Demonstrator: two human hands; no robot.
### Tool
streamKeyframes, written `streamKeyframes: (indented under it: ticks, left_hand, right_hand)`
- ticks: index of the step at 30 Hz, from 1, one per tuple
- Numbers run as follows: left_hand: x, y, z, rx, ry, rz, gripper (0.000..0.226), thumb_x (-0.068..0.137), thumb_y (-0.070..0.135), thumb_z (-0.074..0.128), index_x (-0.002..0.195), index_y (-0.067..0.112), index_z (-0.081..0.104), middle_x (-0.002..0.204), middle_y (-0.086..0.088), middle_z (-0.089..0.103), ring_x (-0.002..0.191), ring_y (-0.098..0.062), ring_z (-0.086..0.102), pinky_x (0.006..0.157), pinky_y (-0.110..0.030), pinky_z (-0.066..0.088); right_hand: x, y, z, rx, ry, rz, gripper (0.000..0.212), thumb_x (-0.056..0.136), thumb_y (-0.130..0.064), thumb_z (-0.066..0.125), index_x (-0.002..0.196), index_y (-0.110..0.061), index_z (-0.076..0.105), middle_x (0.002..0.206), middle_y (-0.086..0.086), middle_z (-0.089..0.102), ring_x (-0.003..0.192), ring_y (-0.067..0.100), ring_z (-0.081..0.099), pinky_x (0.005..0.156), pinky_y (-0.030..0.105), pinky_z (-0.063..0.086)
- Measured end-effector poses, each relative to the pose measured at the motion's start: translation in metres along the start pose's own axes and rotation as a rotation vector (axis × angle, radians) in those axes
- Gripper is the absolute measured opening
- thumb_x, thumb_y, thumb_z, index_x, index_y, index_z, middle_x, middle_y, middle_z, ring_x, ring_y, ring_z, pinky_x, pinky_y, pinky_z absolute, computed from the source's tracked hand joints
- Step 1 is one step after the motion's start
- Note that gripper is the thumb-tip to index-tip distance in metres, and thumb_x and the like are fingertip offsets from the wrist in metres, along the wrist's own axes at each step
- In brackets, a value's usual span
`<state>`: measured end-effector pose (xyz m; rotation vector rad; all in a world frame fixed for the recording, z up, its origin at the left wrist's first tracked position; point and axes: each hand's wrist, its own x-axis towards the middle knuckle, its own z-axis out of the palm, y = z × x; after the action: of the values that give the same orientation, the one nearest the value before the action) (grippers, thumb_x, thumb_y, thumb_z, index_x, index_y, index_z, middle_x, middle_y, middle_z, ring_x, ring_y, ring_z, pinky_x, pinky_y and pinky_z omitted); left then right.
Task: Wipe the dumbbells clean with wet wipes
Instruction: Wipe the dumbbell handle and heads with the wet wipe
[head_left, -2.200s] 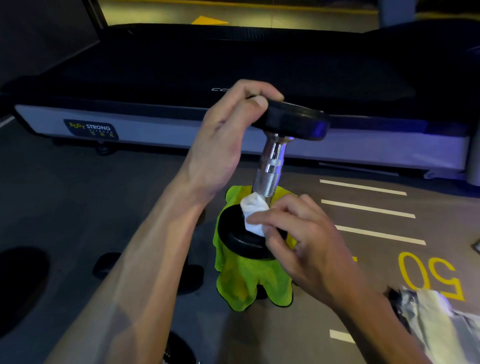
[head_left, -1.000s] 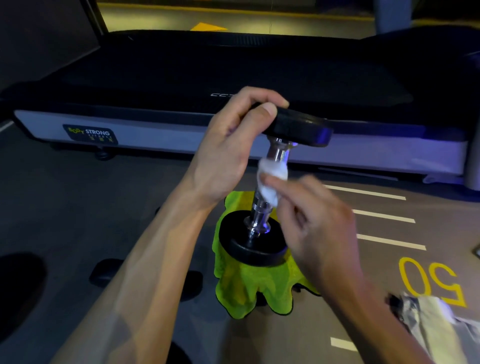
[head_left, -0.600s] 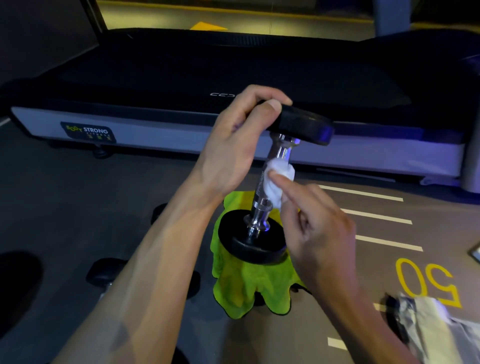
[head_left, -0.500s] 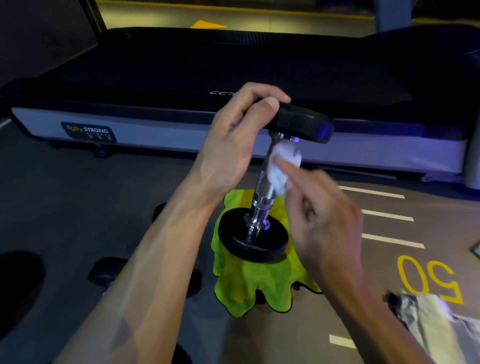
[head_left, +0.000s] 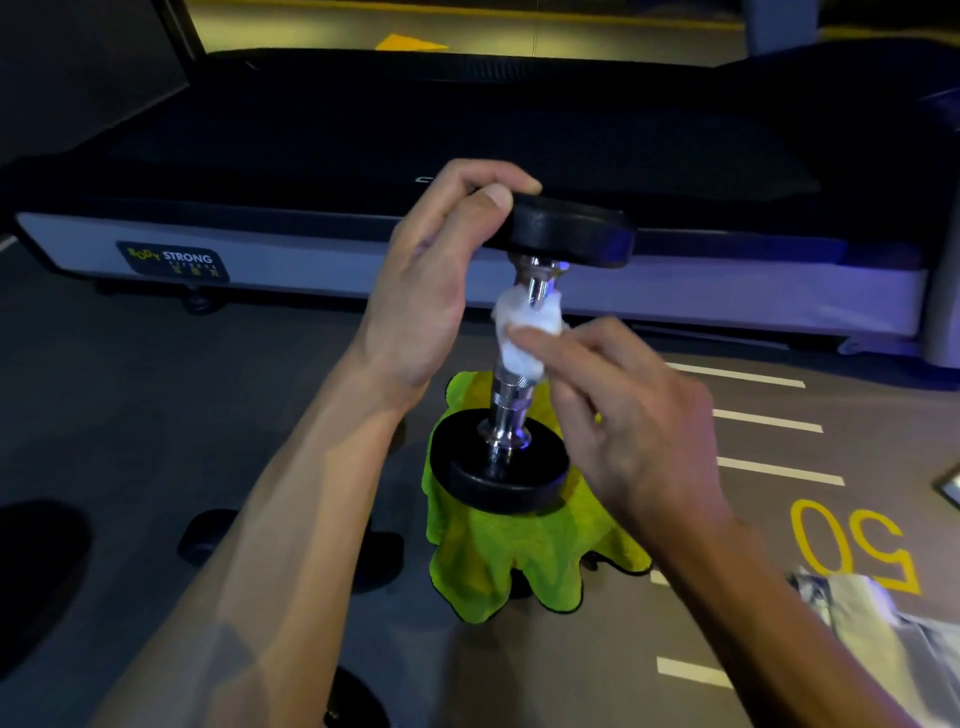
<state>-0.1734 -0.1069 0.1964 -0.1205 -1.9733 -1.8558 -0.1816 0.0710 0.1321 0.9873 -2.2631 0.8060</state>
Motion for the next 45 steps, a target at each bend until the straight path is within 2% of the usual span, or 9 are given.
streamKeyframes:
  ticks: [8,14,22,27,31,33,36,40,45]
  left_hand:
    - [-0.002,-0.007,-0.009,-0.067,0.021,-0.014,0.023,0.098,0.027,0.045,0.101,0.029,0.068,0.113,0.01,0.067,0.104,-0.006,0.057,0.095,-0.026,0.042]
    - [-0.001,-0.01,-0.013,-0.074,0.069,-0.036,0.026,0.097,0.031,0.043,0.096,0.037,0.068,0.115,0.016,0.068,0.106,-0.002,0.058,0.099,-0.028,0.04]
    - [-0.007,-0.008,-0.019,-0.013,0.078,0.012,0.029,0.087,0.045,0.062,0.11,0.028,0.065,0.119,0.011,0.066,0.107,-0.001,0.06,0.095,-0.022,0.046]
    - [-0.018,-0.005,-0.013,0.164,0.121,0.038,0.049,0.073,0.053,0.083,0.111,0.033,0.06,0.126,0.016,0.066,0.117,-0.01,0.066,0.11,-0.047,0.051]
    - [-0.021,-0.001,-0.011,0.179,0.134,0.053,0.051,0.071,0.05,0.086,0.11,0.03,0.06,0.126,0.017,0.067,0.112,-0.007,0.068,0.104,-0.035,0.053]
    - [-0.021,0.001,-0.012,0.171,0.136,0.041,0.052,0.072,0.049,0.086,0.112,0.028,0.061,0.126,0.017,0.068,0.11,-0.005,0.068,0.099,-0.029,0.052]
    - [-0.02,-0.001,-0.015,0.167,0.155,0.014,0.053,0.073,0.05,0.085,0.115,0.028,0.062,0.125,0.017,0.069,0.113,-0.007,0.068,0.104,-0.04,0.055]
    - [-0.016,-0.005,-0.021,0.141,0.176,-0.01,0.051,0.073,0.052,0.084,0.114,0.03,0.064,0.124,0.014,0.07,0.117,-0.014,0.067,0.105,-0.051,0.055]
    - [-0.014,-0.008,-0.02,0.101,0.16,-0.022,0.045,0.073,0.048,0.084,0.109,0.032,0.064,0.129,0.009,0.069,0.12,-0.015,0.066,0.106,-0.053,0.054]
  right_hand:
    - [-0.003,0.01,0.0,0.057,-0.338,-0.164,0.03,0.087,-0.023,0.064,0.103,-0.041,0.082,0.087,-0.014,0.068,0.076,0.019,0.058,0.064,0.025,0.036]
    - [0.004,0.007,0.001,0.144,-0.16,-0.062,0.027,0.09,-0.015,0.07,0.107,-0.032,0.083,0.097,-0.008,0.068,0.085,0.019,0.066,0.068,0.027,0.048]
    - [-0.012,0.002,0.012,0.26,-0.239,0.04,0.029,0.086,-0.016,0.07,0.103,-0.035,0.084,0.094,-0.014,0.07,0.093,0.016,0.061,0.076,0.041,0.054]
    - [-0.02,-0.011,-0.002,0.253,-0.312,0.091,0.019,0.089,-0.036,0.067,0.102,-0.035,0.082,0.098,-0.019,0.072,0.101,0.01,0.066,0.082,0.042,0.056]
    - [-0.018,-0.015,-0.011,0.219,-0.376,0.166,0.022,0.086,-0.052,0.059,0.088,-0.035,0.073,0.083,-0.02,0.07,0.088,0.008,0.064,0.075,0.038,0.055]
    - [-0.013,-0.02,-0.013,0.151,-0.423,0.118,0.016,0.089,-0.048,0.059,0.099,-0.037,0.064,0.078,-0.012,0.067,0.079,0.015,0.063,0.069,0.04,0.054]
    - [0.001,-0.025,-0.013,0.092,-0.481,0.036,0.035,0.096,-0.033,0.066,0.118,-0.04,0.039,0.081,-0.002,0.067,0.076,0.033,0.061,0.065,0.043,0.051]
    - [0.004,-0.02,-0.002,0.195,-0.289,0.118,0.028,0.097,-0.025,0.07,0.114,-0.033,0.048,0.09,-0.004,0.072,0.084,0.029,0.068,0.068,0.044,0.054]
    - [-0.013,-0.018,0.014,0.152,-0.18,0.032,0.009,0.096,-0.025,0.064,0.09,-0.02,0.066,0.087,-0.005,0.062,0.076,0.017,0.057,0.064,0.034,0.046]
